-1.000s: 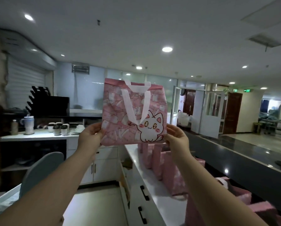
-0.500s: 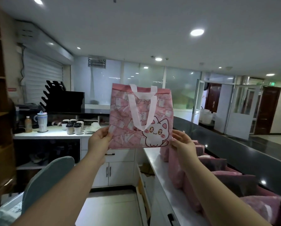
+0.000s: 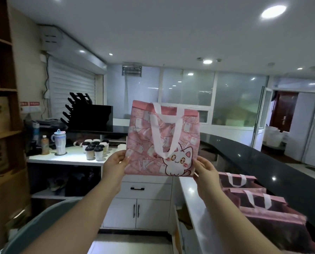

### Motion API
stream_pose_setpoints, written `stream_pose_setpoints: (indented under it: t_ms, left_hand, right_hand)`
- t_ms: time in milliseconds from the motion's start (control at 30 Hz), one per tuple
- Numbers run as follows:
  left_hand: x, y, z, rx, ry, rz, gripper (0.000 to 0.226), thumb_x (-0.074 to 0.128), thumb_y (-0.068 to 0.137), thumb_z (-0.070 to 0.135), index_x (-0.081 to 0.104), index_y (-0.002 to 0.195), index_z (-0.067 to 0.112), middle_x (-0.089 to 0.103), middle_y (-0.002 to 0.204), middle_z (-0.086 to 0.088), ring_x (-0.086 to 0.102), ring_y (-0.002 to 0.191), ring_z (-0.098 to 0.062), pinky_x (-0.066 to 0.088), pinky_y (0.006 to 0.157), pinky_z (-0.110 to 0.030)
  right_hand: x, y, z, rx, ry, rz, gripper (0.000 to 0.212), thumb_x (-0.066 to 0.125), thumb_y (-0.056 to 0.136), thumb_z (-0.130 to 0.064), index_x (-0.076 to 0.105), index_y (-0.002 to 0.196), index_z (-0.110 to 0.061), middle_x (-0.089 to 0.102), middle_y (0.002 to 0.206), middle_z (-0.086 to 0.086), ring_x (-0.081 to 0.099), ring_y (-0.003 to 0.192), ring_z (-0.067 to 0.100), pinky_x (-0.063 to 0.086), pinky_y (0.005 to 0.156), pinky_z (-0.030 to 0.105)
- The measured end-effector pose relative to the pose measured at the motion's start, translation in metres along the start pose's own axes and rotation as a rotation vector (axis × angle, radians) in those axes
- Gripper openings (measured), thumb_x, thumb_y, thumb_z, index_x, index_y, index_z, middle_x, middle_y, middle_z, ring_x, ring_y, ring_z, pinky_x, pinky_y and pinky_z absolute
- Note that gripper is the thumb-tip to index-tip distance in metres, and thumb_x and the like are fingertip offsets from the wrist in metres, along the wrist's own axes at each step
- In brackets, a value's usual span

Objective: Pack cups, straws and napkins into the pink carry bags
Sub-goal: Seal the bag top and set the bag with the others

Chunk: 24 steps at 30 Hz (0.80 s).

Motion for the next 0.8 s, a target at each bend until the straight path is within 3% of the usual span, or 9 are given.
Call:
stream_pose_setpoints:
  t_ms: [167,300,433,500,600,667,733,800]
  left_hand:
    - [0.005,0.094,-0.069,-0.047,-0.018,0.01,0.018,0.061,0.092,0.002,0.064,0.105,0.014,0.068,0.107,-0.012,0.068,0.09,-0.022,0.056,0.079,-0.038]
    - [0.017,0.194,-0.091,-0.015,0.01,-0.041,0.017,0.065,0.091,0.008,0.065,0.098,0.023,0.07,0.102,-0.006,0.069,0.086,-0.019,0.056,0.072,-0.034]
    - [0.03,0.301,-0.101,-0.005,0.009,-0.069,0.015,0.069,0.088,0.013,0.066,0.094,0.026,0.073,0.094,0.003,0.072,0.077,-0.015,0.057,0.063,-0.033]
    - [0.038,0.353,-0.108,0.0,-0.025,-0.073,0.012,0.071,0.087,0.017,0.067,0.093,0.026,0.074,0.091,0.006,0.072,0.075,-0.01,0.055,0.062,-0.03]
    - [0.05,0.416,-0.139,-0.034,-0.069,-0.077,0.012,0.074,0.084,0.02,0.068,0.093,0.026,0.075,0.088,0.008,0.073,0.077,-0.01,0.055,0.063,-0.029]
    - [0.055,0.446,-0.17,-0.069,-0.1,-0.043,0.012,0.073,0.084,0.018,0.067,0.091,0.027,0.075,0.083,0.013,0.072,0.075,-0.009,0.056,0.059,-0.027]
    - [0.057,0.476,-0.2,-0.091,-0.117,0.008,0.016,0.072,0.086,0.013,0.067,0.088,0.028,0.074,0.079,0.014,0.071,0.073,-0.007,0.056,0.057,-0.025]
    - [0.061,0.507,-0.227,-0.1,-0.119,0.046,0.02,0.07,0.087,0.01,0.067,0.088,0.029,0.073,0.083,0.015,0.07,0.074,-0.005,0.057,0.062,-0.027]
  right_hand:
    - [0.02,0.086,0.065,0.069,-0.013,0.044,0.023,0.061,0.091,-0.005,0.062,0.114,-0.001,0.069,0.108,0.021,0.066,0.103,0.037,0.051,0.093,0.054]
    - [0.055,0.176,0.088,0.038,-0.027,0.071,0.024,0.063,0.09,-0.006,0.063,0.114,-0.001,0.069,0.108,0.02,0.067,0.1,0.036,0.055,0.089,0.048]
    - [0.105,0.276,0.096,0.012,-0.119,0.043,0.023,0.065,0.088,-0.003,0.066,0.11,-0.008,0.072,0.104,0.015,0.066,0.098,0.033,0.048,0.095,0.053]
    - [0.125,0.32,0.102,-0.07,-0.194,0.055,0.036,0.066,0.086,-0.002,0.063,0.12,-0.013,0.072,0.107,0.006,0.066,0.097,0.025,0.055,0.088,0.046]
    - [0.148,0.368,0.124,-0.213,-0.293,0.072,0.064,0.063,0.09,-0.003,0.038,0.146,-0.023,0.06,0.129,-0.006,0.059,0.112,0.009,0.051,0.086,0.024]
    - [0.165,0.398,0.151,-0.261,-0.406,-0.017,0.069,0.061,0.09,-0.002,0.035,0.147,-0.029,0.057,0.135,-0.01,0.057,0.118,0.004,0.051,0.097,0.03]
    - [0.176,0.434,0.18,-0.267,-0.606,-0.05,0.074,0.059,0.089,-0.004,0.028,0.15,-0.033,0.041,0.149,-0.005,0.039,0.136,0.014,0.037,0.111,0.043]
    - [0.183,0.472,0.21,-0.218,-0.814,-0.047,0.084,0.059,0.089,-0.009,0.012,0.153,-0.037,0.005,0.162,-0.009,0.002,0.148,0.018,0.012,0.119,0.046]
Point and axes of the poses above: each hand's wrist, its own y-axis towards the middle knuckle, its own x-axis out of the palm, z = x × y, the point moved 9 cm from there along y, towards the middle knuckle
